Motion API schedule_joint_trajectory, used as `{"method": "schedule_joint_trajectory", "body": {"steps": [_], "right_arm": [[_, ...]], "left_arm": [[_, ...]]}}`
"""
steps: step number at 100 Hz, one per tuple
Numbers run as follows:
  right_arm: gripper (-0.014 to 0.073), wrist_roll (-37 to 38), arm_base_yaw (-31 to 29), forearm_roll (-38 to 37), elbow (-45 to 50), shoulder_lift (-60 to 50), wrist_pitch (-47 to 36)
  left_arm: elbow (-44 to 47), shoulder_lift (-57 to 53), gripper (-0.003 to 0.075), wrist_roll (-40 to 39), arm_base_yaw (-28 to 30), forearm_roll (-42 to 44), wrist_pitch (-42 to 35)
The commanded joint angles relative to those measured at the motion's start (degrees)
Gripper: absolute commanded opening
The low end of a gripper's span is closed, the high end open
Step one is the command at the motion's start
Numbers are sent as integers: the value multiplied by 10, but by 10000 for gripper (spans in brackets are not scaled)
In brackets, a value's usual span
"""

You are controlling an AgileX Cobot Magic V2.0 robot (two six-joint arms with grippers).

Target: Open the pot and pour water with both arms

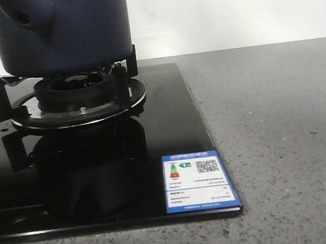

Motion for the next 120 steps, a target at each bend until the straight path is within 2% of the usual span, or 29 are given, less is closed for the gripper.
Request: {"method": "schedule_joint_trajectory", "body": {"steps": [1,26,36,46,55,62,75,88,105,120], "right_arm": [[320,101,1,36,-20,-38,5],[320,358,-1,148,-20,-78,169],[320,414,-20,225,-19,-101,213],[320,424,-63,335,-1,-127,212],[320,434,-109,421,51,-164,165],[320,470,-152,457,114,-198,99],[320,572,-234,462,248,-258,-53],[320,583,-294,467,354,-276,-152],[320,583,-327,472,429,-267,-235],[320,582,-328,472,436,-236,-243]], "left_arm": [[-22,-16,353,0,0,1,-60],[-22,-16,353,0,0,1,-60],[-22,-16,353,0,0,1,-60],[-22,-16,353,0,0,1,-60],[-22,-16,353,0,0,1,-60],[-22,-16,353,0,0,1,-60],[-22,-16,353,0,0,1,-60],[-22,-16,353,0,0,1,-60],[-22,-16,353,0,0,1,-60],[-22,-16,353,0,0,1,-60]]}}
